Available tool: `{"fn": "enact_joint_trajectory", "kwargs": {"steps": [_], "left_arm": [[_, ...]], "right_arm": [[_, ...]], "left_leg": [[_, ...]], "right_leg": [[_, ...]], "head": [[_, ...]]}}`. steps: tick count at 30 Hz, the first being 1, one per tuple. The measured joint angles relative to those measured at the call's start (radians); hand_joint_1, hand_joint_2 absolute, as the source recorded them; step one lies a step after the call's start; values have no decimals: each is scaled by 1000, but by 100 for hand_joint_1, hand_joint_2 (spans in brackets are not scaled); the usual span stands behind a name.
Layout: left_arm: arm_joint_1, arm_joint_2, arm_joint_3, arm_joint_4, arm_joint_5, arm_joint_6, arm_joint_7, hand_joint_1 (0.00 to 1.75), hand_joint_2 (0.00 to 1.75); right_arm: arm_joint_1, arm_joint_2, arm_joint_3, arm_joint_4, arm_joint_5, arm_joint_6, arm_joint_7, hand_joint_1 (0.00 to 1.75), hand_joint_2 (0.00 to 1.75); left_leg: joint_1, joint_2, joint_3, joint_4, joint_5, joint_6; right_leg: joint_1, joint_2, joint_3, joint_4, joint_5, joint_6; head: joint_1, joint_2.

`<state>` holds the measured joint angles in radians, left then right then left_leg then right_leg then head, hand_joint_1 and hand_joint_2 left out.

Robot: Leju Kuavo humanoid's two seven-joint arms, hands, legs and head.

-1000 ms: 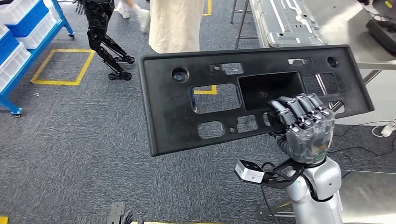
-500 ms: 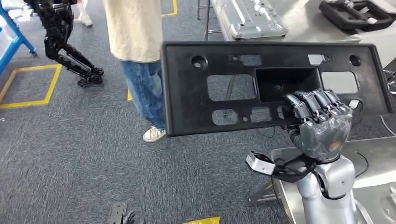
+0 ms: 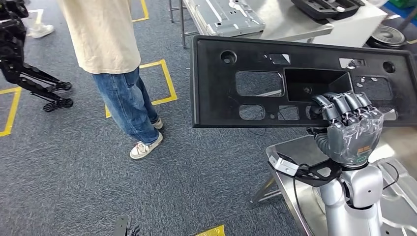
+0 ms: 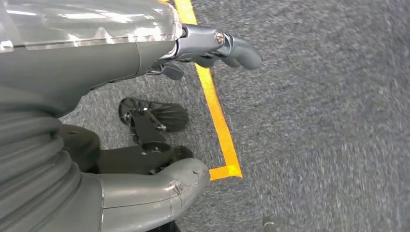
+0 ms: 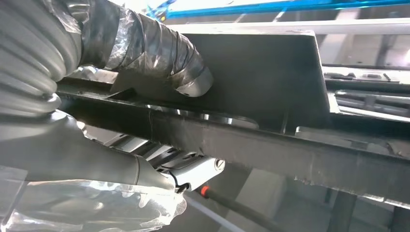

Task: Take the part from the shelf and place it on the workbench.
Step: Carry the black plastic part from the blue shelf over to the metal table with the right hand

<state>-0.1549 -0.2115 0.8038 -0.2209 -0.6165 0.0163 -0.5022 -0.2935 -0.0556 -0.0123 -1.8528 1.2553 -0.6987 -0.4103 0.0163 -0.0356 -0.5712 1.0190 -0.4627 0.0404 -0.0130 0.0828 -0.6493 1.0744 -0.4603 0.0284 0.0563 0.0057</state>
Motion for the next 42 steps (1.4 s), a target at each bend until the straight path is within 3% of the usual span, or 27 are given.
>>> {"fn": "enact_joint_trajectory", "kwargs": {"steps": [2, 4, 5, 7, 9, 11, 13, 15, 17, 18, 19, 20, 21, 22, 24, 26, 28, 29, 31, 33, 35, 36, 37, 39, 40, 42], "left_arm": [[1, 0, 0, 0, 1, 0, 1, 0, 175], [4, 0, 1, 0, 1, 0, 2, 0, 175], [4, 0, 1, 0, 1, 0, 3, 0, 175], [4, 0, 2, 0, 1, 0, 3, 0, 175], [3, 0, 2, 0, 2, 0, 4, 0, 175], [2, 0, 4, 0, 6, -2, 13, 0, 175], [-1, 0, 6, 0, 12, -4, 26, 0, 175], [-3, 0, 10, 0, 17, -2, 31, 0, 175], [-2, 1, 13, 0, 16, 12, 29, 0, 175], [0, 1, 14, 0, 14, 22, 26, 0, 175], [2, 1, 14, 0, 11, 31, 20, 0, 175], [4, 1, 14, 0, 9, 41, 12, 0, 175], [4, 1, 14, 0, 6, 50, 3, 0, 175], [4, 1, 14, 0, 2, 57, -7, 0, 175], [2, 1, 14, 0, -4, 66, -23, 0, 175], [3, 1, 13, 0, -11, 65, -36, 0, 175], [3, 0, 11, 0, -15, 53, -46, 0, 175], [1, -1, 10, 0, -16, 47, -50, 0, 175], [-1, -4, 8, 0, -16, 39, -55, 0, 175], [1, -4, 7, 0, -16, 34, -59, 0, 175], [6, -4, 7, 0, -16, 30, -61, 0, 175], [6, -4, 7, 0, -17, 28, -61, 0, 175], [6, -4, 6, 0, -18, 25, -62, 0, 175], [5, -4, 6, 0, -21, 19, -63, 0, 175], [4, -4, 5, 0, -21, 16, -63, 0, 175], [3, -4, 5, 0, -22, 14, -64, 0, 175]], "right_arm": [[-1, -3, -4, 2, 1, 0, 2, 175, 175], [1, -3, -7, 6, 1, 0, 2, 175, 175], [2, -4, -9, 8, 1, 0, 2, 175, 175], [2, -5, -11, 10, 1, 0, 2, 175, 175], [0, -5, -13, 11, 1, 0, 3, 175, 175], [0, -6, -15, 11, 3, 0, 5, 175, 175], [-1, -7, -18, 12, 6, 0, 10, 175, 175], [-3, -8, -21, 14, 8, 0, 14, 175, 175], [-7, -8, -23, 17, 9, 0, 18, 175, 175], [-7, -8, -24, 19, 10, 0, 19, 175, 175], [-7, -8, -25, 22, 12, 0, 20, 175, 175], [-6, -8, -28, 25, 14, 0, 20, 175, 175], [-5, -8, -31, 27, 16, 0, 20, 175, 175], [-5, -9, -35, 28, 18, 0, 20, 175, 175], [-7, -9, -46, 31, 13, 0, 18, 175, 175], [-10, -13, -59, 34, 0, 0, 12, 175, 175], [-13, -23, -73, 38, -14, 0, 7, 175, 175], [-15, -29, -80, 39, -19, 0, 7, 175, 175], [-27, -46, -95, 44, -26, 0, 10, 175, 175], [-42, -57, -107, 52, -28, 0, 15, 175, 175], [-47, -60, -112, 64, -22, 0, 23, 175, 175], [-47, -63, -113, 70, -16, 0, 28, 175, 175], [-47, -67, -114, 75, -9, 0, 35, 175, 175], [-47, -75, -115, 83, 4, 0, 52, 175, 175], [-48, -77, -115, 87, 9, 0, 61, 175, 175], [-48, -82, -115, 97, 17, 0, 79, 175, 175]], "left_leg": [[-1, 26, 3, -6, 2, 7], [-3, 55, 3, -5, 0, 7], [-3, 69, 4, -5, -2, 7], [-3, 93, 7, -3, -8, 3], [-7, 113, 13, -1, -16, -6], [-12, 129, 17, 0, -22, -16], [-12, 145, 22, 0, -28, -28], [-7, 119, 12, 34, -57, -37], [-4, 70, -37, 146, -117, -40], [-4, 56, -72, 216, -144, -41], [-3, 48, -101, 270, -158, -41], [-4, 44, -115, 290, -152, -40], [-4, 40, -112, 271, -127, -37], [-4, 33, -92, 217, -87, -33], [-3, -7, -40, 85, -24, -23], [-4, -34, -14, 23, -8, -18], [-5, -18, -10, 15, -5, -14], [-4, -7, -6, 8, -1, -9], [-2, 17, 1, -9, 7, 2], [-4, 37, 4, -12, 6, 7], [-5, 56, -1, 3, -3, 7], [-5, 63, -6, 15, -11, 6], [-5, 68, -11, 32, -20, 4], [-6, 74, -24, 68, -41, -5], [-7, 76, -31, 86, -51, -11], [-9, 77, -46, 116, -66, -24]], "right_leg": [[0, -59, -53, 111, -59, 9], [-6, -75, -106, 215, -94, 16], [-8, -78, -110, 222, -85, 19], [-11, -96, -58, 122, -24, 22], [-4, -133, 8, -2, 20, 14], [4, -143, 25, -42, 23, 0], [4, -120, 24, -45, 25, -13], [0, -101, 28, -51, 28, -27], [-1, -82, 31, -53, 28, -38], [0, -71, 31, -52, 28, -41], [2, -58, 31, -51, 27, -43], [4, -44, 31, -49, 27, -43], [5, -30, 31, -47, 26, -44], [5, -16, 32, -45, 25, -43], [5, 9, 29, -39, 23, -39], [1, 30, 22, -36, 25, -28], [-2, 52, 18, -40, 30, -13], [-2, 46, 16, -38, 28, -7], [2, -5, -4, 4, -2, 3], [1, -60, -56, 113, -59, 11], [-6, -73, -103, 210, -91, 19], [-10, -77, -106, 217, -83, 21], [-13, -81, -89, 188, -60, 23], [-15, -92, -36, 94, -22, 22], [-13, -95, -21, 66, -18, 17], [-6, -95, -28, 75, -33, 3]], "head": [[3, 0], [3, 0], [3, 0], [3, 0], [3, 0], [2, 0], [2, 0], [2, 0], [1, 0], [1, 0], [1, 0], [1, 0], [1, 0], [1, 0], [1, 0], [1, 0], [1, 0], [2, 0], [5, 0], [7, 0], [7, 0], [7, 0], [7, 0], [7, 0], [7, 0], [6, 0]]}}
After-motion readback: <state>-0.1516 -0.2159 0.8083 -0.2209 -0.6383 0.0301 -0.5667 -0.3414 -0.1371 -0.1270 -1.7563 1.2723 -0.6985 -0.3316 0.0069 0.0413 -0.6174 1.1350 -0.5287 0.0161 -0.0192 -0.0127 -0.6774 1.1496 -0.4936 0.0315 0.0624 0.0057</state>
